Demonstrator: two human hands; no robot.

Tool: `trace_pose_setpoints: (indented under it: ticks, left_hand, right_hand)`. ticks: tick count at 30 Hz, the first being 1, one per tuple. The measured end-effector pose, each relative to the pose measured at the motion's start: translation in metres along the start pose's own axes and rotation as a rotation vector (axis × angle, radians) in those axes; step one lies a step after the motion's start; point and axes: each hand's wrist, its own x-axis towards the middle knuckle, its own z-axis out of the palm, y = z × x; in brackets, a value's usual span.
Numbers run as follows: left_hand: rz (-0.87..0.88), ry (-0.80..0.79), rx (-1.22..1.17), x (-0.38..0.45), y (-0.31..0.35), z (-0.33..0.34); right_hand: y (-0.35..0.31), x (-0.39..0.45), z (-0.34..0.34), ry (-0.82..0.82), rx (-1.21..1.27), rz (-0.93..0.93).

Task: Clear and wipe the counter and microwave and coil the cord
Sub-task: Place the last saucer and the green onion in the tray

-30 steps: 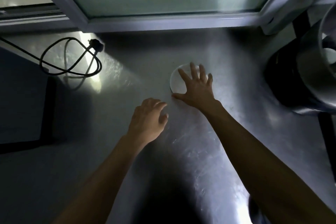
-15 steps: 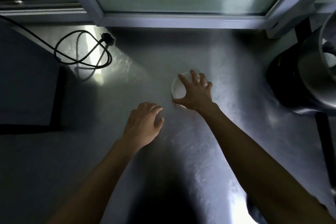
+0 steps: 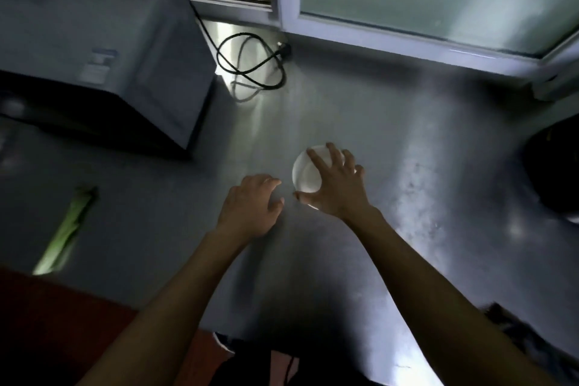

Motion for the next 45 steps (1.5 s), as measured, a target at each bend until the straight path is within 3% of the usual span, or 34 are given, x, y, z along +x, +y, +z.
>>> trace_pose_setpoints:
  ticks: [16,25,36,45]
  left_hand:
    - [-0.257,0.142,-0.152,-0.213,-0.228,-0.03]
    - [-0.423,0.34,-0.222,-0.295,-0.332,-0.043]
    - [-0.445,0.375,-0.267,-0.251,-0.371,-0.045]
    - [-0.413,0.253,-0.149,-0.163,-0.408,-0.042]
  right_hand:
    - [-0.271,-0.09,0.052,-0.027,-0.086,-0.26]
    - [-0.389,-0.091,0.063,-0.064,-0.082,-0.355]
    - [-0.423,-0.046,0.088,-0.064,-0.057,-0.388]
    - [-0.417,0.0,0.123,-0.111,-0.033,-0.319]
